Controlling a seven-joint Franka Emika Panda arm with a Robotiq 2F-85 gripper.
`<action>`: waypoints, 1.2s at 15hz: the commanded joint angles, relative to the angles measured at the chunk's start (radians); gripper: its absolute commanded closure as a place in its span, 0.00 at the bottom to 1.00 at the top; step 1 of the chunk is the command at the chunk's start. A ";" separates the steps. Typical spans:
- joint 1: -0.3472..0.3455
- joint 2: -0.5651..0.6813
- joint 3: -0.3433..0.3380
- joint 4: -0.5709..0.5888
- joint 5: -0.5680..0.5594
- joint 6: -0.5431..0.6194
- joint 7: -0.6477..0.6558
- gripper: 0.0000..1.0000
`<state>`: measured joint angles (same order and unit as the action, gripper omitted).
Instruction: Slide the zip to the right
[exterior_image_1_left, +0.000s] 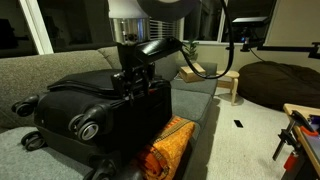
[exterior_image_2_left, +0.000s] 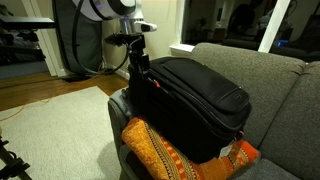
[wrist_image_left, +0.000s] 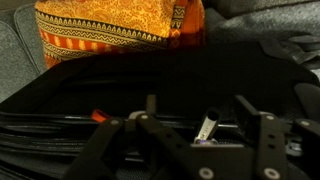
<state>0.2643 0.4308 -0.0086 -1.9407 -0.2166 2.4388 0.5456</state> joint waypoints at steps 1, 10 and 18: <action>0.010 -0.010 -0.017 -0.025 -0.024 0.035 -0.001 0.53; 0.018 -0.011 -0.024 -0.038 -0.040 0.046 0.004 0.92; 0.015 -0.019 -0.028 -0.036 -0.041 0.036 0.001 0.96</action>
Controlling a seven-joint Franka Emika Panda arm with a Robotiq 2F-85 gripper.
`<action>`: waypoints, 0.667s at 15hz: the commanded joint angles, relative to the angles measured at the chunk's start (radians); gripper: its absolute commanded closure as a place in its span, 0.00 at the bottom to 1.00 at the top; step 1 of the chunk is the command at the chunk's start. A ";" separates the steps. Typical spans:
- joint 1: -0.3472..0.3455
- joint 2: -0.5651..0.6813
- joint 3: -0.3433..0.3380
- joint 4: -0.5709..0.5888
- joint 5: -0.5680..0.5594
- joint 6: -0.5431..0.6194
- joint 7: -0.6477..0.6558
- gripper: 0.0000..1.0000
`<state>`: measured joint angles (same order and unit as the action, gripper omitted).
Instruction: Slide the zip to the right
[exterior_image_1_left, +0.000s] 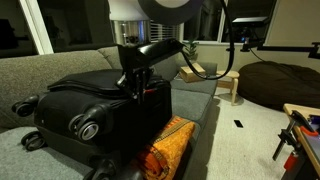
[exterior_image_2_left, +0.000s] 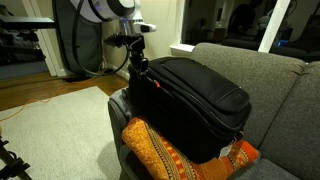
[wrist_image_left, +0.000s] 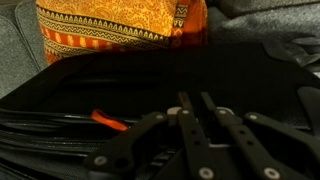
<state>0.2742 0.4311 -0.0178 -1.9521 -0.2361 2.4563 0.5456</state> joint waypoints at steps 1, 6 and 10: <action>0.004 -0.020 -0.020 -0.024 -0.021 0.018 0.000 0.96; 0.001 -0.021 -0.025 -0.024 -0.021 0.017 0.000 0.96; 0.000 -0.025 -0.027 -0.027 -0.022 0.017 0.001 0.96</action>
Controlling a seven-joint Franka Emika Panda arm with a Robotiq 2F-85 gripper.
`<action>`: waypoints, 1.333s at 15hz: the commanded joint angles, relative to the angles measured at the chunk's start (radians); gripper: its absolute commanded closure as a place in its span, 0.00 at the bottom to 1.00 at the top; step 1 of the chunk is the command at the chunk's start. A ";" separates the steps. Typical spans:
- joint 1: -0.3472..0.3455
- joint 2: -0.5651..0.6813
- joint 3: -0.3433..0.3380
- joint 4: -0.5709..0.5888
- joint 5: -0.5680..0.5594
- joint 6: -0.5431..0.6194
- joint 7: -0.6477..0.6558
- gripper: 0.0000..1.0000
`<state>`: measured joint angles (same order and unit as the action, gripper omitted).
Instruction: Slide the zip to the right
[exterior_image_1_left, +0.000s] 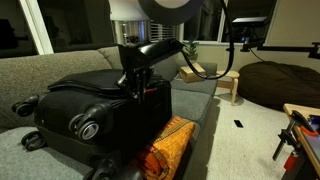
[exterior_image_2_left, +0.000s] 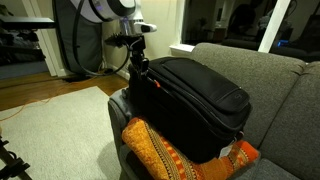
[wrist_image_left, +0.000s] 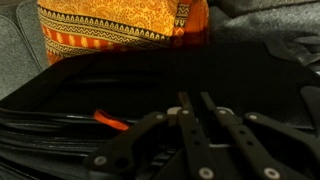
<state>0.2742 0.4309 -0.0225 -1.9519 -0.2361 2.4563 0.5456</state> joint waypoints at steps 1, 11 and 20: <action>0.000 -0.025 -0.023 -0.027 -0.022 0.017 0.001 0.96; -0.009 -0.028 -0.031 -0.029 -0.018 0.017 -0.003 0.96; -0.020 -0.031 -0.058 -0.032 -0.020 0.012 -0.008 0.96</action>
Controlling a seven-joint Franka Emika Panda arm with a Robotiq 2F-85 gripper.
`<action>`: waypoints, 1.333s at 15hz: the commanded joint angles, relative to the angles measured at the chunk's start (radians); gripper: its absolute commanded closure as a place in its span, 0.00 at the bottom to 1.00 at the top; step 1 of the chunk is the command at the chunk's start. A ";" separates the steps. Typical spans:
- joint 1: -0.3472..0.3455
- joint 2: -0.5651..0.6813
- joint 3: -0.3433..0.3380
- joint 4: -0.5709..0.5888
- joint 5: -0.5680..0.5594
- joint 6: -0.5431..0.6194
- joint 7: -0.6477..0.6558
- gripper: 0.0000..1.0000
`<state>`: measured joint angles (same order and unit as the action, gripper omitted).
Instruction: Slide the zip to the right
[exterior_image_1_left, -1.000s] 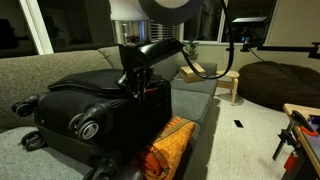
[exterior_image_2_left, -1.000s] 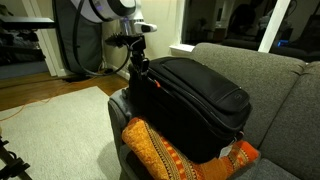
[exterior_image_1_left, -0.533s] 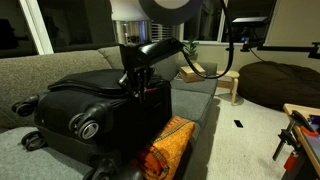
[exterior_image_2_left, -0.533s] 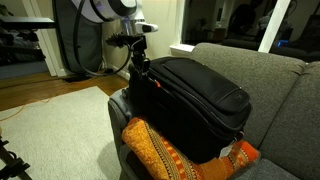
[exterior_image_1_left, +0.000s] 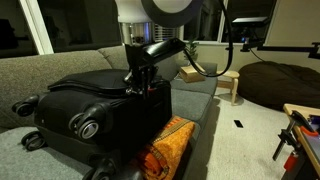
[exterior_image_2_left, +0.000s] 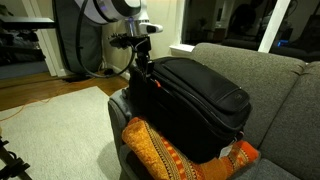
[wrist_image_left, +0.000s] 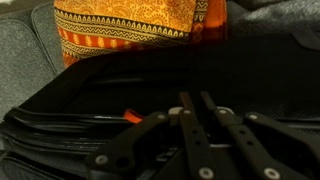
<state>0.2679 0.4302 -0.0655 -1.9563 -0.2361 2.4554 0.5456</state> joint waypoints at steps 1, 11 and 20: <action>-0.014 -0.031 -0.014 -0.027 -0.021 0.011 -0.008 0.96; -0.020 -0.049 0.014 -0.023 -0.002 -0.019 -0.082 0.11; -0.018 -0.043 0.052 -0.003 0.008 -0.029 -0.138 0.00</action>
<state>0.2540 0.4217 -0.0308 -1.9471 -0.2361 2.4361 0.4369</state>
